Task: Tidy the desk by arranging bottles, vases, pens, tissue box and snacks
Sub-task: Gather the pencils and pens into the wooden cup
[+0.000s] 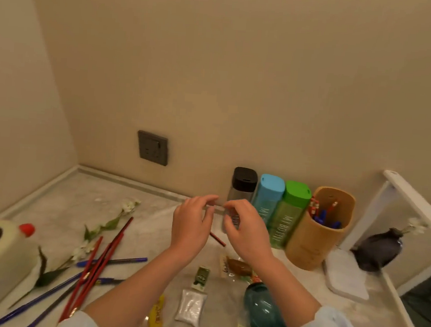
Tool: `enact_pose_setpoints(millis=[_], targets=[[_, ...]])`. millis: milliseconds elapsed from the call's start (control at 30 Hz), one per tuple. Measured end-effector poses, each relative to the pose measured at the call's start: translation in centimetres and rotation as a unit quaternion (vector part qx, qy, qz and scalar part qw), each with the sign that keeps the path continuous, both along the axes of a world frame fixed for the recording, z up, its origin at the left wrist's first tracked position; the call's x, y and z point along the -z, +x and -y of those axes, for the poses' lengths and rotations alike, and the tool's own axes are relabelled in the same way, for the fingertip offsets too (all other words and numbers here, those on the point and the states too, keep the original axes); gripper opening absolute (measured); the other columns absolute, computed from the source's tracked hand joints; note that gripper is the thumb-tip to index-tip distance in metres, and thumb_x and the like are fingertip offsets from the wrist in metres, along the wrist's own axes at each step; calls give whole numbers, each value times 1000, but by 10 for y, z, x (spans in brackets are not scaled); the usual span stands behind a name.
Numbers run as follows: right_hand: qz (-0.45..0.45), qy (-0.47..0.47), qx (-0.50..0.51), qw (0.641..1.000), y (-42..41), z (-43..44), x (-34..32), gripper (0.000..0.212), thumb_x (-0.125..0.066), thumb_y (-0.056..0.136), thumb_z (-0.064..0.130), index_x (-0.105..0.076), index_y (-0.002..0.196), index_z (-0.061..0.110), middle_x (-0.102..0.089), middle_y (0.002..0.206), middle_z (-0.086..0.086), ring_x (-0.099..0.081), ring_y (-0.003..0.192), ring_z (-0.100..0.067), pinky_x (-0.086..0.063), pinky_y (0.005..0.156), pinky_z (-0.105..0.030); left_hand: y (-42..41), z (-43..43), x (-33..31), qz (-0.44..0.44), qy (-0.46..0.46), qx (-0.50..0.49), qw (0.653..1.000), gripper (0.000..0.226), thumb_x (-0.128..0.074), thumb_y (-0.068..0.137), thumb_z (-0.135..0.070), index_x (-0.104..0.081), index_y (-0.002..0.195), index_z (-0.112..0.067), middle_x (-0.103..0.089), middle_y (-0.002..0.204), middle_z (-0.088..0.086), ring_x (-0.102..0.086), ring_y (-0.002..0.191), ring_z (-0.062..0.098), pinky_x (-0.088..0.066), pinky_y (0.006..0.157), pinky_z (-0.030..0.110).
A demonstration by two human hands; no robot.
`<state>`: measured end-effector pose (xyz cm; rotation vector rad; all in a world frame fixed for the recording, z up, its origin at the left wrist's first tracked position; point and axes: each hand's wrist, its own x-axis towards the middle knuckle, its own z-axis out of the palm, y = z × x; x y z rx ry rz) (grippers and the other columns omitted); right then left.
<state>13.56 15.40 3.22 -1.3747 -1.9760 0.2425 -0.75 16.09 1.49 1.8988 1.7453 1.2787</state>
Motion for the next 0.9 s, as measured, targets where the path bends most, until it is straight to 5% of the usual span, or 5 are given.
enact_pose_setpoints(millis=[167, 267, 367, 633, 900], targets=[[114, -165, -33, 979, -40, -25, 27, 45, -55, 90, 31, -50, 134, 22, -53, 135, 2, -50, 124, -15, -43, 100, -31, -41, -6, 18, 33, -80, -13, 996, 33, -54, 93, -20, -56, 123, -32, -61, 110, -17, -57, 102, 5, -47, 88, 26], [162, -224, -18, 961, -56, -39, 42, 45, -53, 91, 29, -49, 134, 20, -54, 133, -4, -53, 120, -22, -46, 98, -35, -54, -13, 33, 45, -162, -10, 986, 38, -55, 93, -22, -50, 130, -29, -59, 118, -12, -57, 105, 7, -48, 89, 27], [205, -237, 2, 950, -65, -52, 57, 33, -51, 90, 26, -55, 122, 19, -59, 120, -6, -58, 106, -24, -53, 87, -38, -60, -16, 50, 44, -225, -5, 973, 43, -54, 94, -24, -45, 136, -28, -57, 125, -10, -56, 109, 9, -49, 93, 32], [309, -195, 24, 931, -71, -70, 81, 31, -43, 92, 7, -53, 122, 12, -53, 121, -10, -50, 114, -29, -48, 85, -39, -61, -18, 75, 74, -289, 12, 954, 50, -52, 96, -20, -38, 143, -23, -53, 138, -2, -53, 122, 13, -45, 101, 32], [245, -242, 13, 939, -79, -77, 83, 21, -44, 93, 15, -59, 108, 11, -50, 116, -12, -59, 95, -31, -50, 80, -38, -67, -11, 76, 111, -266, -1, 958, 51, -49, 96, -13, -36, 145, -22, -54, 137, -5, -52, 121, 10, -43, 102, 27]])
